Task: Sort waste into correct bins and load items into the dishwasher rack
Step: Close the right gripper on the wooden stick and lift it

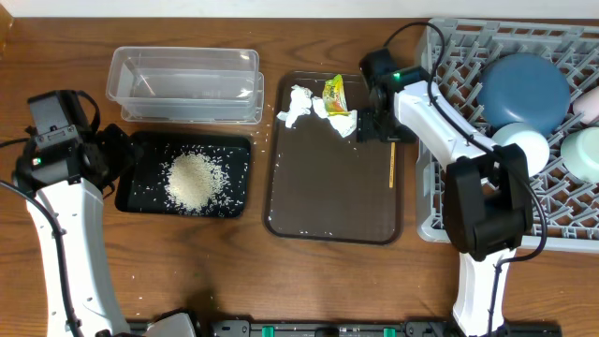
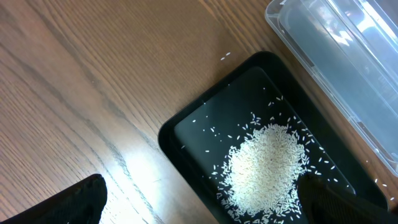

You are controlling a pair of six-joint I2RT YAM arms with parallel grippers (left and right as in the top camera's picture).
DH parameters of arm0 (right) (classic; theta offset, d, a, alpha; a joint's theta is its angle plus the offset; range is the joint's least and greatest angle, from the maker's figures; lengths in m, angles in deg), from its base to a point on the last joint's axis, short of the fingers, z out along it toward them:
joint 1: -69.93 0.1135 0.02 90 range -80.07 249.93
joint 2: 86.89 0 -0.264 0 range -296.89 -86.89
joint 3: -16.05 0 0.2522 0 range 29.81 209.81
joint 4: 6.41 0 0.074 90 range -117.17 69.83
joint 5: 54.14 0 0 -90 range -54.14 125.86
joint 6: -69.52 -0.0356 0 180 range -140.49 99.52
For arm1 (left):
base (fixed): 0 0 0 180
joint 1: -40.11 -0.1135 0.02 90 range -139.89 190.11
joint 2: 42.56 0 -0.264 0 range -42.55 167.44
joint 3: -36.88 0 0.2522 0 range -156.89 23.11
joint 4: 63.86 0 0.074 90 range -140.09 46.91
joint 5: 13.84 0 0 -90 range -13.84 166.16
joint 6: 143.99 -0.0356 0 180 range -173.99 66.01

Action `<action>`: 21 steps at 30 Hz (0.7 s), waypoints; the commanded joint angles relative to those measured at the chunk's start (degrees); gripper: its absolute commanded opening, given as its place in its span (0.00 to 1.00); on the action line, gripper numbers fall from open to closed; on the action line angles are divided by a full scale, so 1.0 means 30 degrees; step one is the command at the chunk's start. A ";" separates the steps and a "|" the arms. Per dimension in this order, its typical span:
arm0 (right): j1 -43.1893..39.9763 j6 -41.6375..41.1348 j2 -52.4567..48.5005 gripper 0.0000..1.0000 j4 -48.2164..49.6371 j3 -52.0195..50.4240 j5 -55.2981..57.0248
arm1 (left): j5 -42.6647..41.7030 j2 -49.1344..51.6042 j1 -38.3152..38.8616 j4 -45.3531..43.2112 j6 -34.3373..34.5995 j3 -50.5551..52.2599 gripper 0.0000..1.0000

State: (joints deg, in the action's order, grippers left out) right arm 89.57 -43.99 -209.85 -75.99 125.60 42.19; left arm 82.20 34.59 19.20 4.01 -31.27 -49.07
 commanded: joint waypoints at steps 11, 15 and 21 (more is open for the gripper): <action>-0.0204 -0.0240 -0.0321 0.74 0.1734 -0.1603 0.0262 | 0.0219 -0.0102 -0.0080 0.0080 0.0029 -0.0386 1.00; -0.0204 -0.0437 -0.0321 0.73 0.2215 -0.2025 0.0255 | 0.0219 -0.0102 -0.0080 0.0080 0.0029 -0.0386 1.00; -0.0131 -0.0707 -0.0321 0.67 0.2747 -0.2696 0.0262 | 0.0219 -0.0102 -0.0080 0.0080 0.0029 -0.0386 1.00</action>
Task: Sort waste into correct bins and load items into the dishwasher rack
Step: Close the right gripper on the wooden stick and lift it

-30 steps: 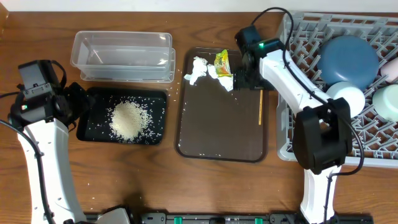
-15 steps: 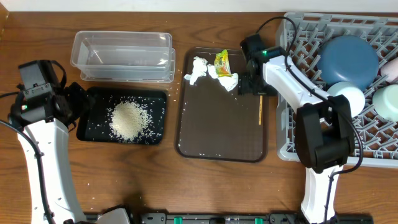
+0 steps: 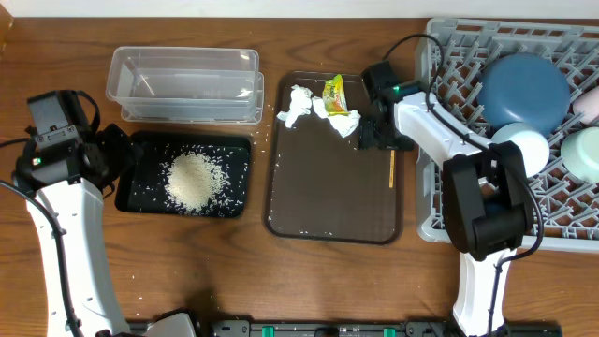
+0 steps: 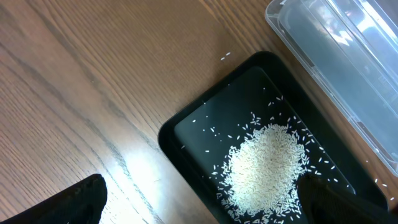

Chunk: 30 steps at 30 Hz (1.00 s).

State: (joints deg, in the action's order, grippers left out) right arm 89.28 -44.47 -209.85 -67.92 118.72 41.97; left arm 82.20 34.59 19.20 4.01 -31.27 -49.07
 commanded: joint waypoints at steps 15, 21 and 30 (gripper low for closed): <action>0.0539 -0.1151 -0.0321 0.33 0.0153 -0.1574 0.0146 | 0.0219 -0.0102 -0.0080 0.0087 0.0029 -0.0386 1.00; 0.0605 -0.1224 -0.0306 0.21 0.0175 -0.1552 -0.1064 | 0.0219 -0.0102 -0.0080 0.0080 0.0029 -0.0386 1.00; -0.0211 -0.1217 0.0299 0.01 0.0044 -0.1290 -0.3111 | 0.0219 -0.0102 -0.0080 0.0080 0.0036 -0.0386 1.00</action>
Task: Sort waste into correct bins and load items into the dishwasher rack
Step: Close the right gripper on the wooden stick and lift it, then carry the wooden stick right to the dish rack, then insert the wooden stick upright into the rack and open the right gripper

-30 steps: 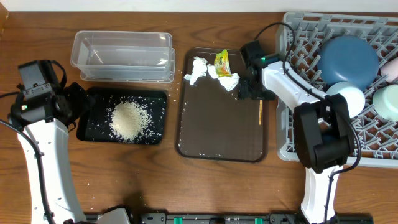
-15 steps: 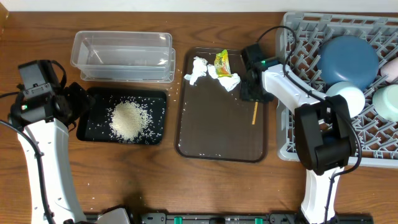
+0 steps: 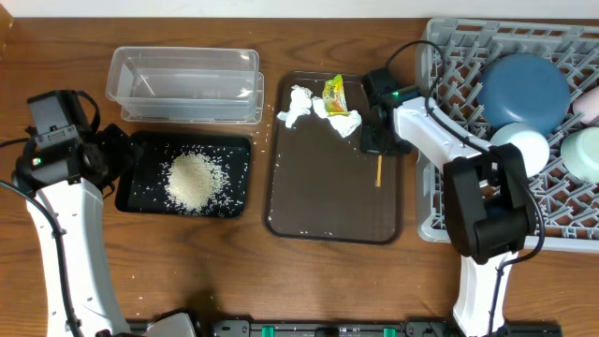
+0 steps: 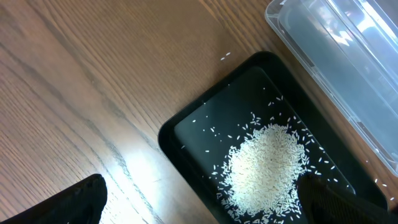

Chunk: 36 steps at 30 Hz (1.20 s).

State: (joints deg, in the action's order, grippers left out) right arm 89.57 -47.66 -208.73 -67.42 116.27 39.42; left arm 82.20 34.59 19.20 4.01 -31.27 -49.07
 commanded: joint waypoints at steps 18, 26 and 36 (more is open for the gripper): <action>-0.3759 0.3869 0.8306 0.01 0.0561 -0.0423 -0.4794 | 0.0219 -0.0102 -0.0080 0.0087 0.0029 -0.0386 1.00; -0.5333 0.7934 0.9996 0.01 0.1617 -0.0437 -0.3934 | 0.0219 -0.0102 -0.0080 0.0080 0.0029 -0.0386 1.00; -0.6120 0.8233 0.7781 0.02 0.1931 -0.0466 -0.1239 | 0.0219 -0.0102 -0.0080 0.0087 0.0029 -0.0386 1.00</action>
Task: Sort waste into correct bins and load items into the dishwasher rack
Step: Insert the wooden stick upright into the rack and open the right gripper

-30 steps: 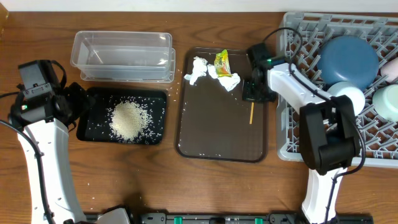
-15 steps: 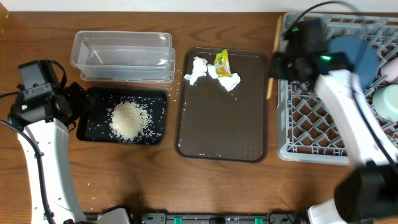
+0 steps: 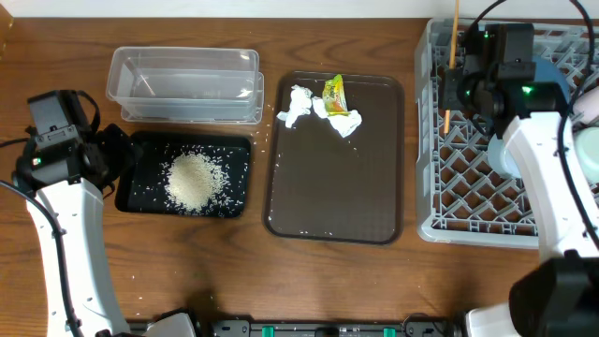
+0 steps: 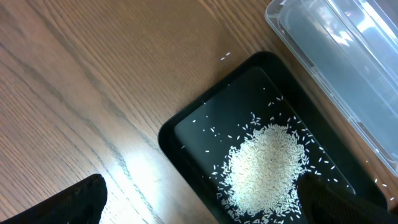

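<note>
A wooden chopstick (image 3: 455, 33) stands nearly upright over the left edge of the grey dishwasher rack (image 3: 468, 192), with my right gripper (image 3: 460, 82) shut on it. On the brown tray (image 3: 337, 211) lie crumpled tissues (image 3: 298, 105) and a yellow wrapper (image 3: 334, 94). My left gripper (image 3: 117, 157) hangs open beside the black tray of rice (image 3: 192, 178). In the left wrist view the gripper (image 4: 202, 211) straddles that tray's (image 4: 186, 134) near edge, with nothing between its fingers (image 4: 68, 202).
A clear plastic bin (image 3: 184, 84) stands behind the black tray. In the rack sit a blue bowl (image 3: 554, 80), a white cup (image 3: 499, 154) and a pale green bowl (image 3: 588, 154), partly behind my right arm. A few rice grains dot the table.
My right gripper was low at the brown tray's upper right with the chopstick lying below it. Now it holds the chopstick upright above the rack's left side. The left arm has not moved.
My right gripper was beside the tissues, the chopstick lying along the tray's right edge. It stayed there, then the chopstick lay shifted leftward with its top end at the gripper. Now the chopstick is off the tray and over the rack. The left gripper stayed open.
</note>
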You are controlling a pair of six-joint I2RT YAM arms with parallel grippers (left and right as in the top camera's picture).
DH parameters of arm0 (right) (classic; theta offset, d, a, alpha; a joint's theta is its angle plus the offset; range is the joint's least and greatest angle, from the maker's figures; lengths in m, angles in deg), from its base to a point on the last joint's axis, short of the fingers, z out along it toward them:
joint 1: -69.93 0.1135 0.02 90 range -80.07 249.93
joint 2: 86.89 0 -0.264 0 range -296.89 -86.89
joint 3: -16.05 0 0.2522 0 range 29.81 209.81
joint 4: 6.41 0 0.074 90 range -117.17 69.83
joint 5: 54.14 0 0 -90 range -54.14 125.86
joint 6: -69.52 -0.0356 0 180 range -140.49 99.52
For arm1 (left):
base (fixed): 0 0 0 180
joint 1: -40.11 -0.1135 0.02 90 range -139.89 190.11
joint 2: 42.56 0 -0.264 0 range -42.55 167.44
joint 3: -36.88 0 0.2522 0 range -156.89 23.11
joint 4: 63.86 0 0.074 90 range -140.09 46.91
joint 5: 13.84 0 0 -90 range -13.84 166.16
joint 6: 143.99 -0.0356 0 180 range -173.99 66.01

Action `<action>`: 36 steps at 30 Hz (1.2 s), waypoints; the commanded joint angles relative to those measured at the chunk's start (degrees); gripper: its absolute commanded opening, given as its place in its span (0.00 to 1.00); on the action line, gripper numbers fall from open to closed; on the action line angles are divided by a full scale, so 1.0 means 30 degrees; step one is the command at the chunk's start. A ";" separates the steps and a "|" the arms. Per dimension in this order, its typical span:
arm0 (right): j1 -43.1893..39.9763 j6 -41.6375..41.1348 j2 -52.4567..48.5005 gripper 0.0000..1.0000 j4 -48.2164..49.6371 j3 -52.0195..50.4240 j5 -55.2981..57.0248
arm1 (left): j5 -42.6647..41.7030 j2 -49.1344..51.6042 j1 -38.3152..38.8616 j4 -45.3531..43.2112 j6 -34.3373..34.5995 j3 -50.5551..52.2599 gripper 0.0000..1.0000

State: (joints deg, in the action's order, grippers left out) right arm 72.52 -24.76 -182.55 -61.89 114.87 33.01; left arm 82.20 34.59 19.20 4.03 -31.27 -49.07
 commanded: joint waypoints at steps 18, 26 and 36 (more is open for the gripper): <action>-0.0255 -0.1421 -0.2688 0.57 -0.1064 0.0007 -0.0692 | 0.0219 -0.0102 -0.0080 0.0080 0.0029 -0.0386 1.00; 0.0743 -0.1413 -0.0823 0.75 -0.0299 0.0007 -0.6747 | 0.0226 -0.0102 -0.0080 0.0073 0.0029 -0.0386 1.00; 0.4233 -0.1413 -0.0510 0.99 0.2659 0.0007 -0.8896 | 0.0219 -0.0102 -0.0080 0.0073 0.0029 -0.0386 1.00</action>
State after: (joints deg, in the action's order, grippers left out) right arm 82.05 -29.00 -184.54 -54.94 114.80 7.02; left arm 82.20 34.59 19.20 4.03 -31.27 -49.07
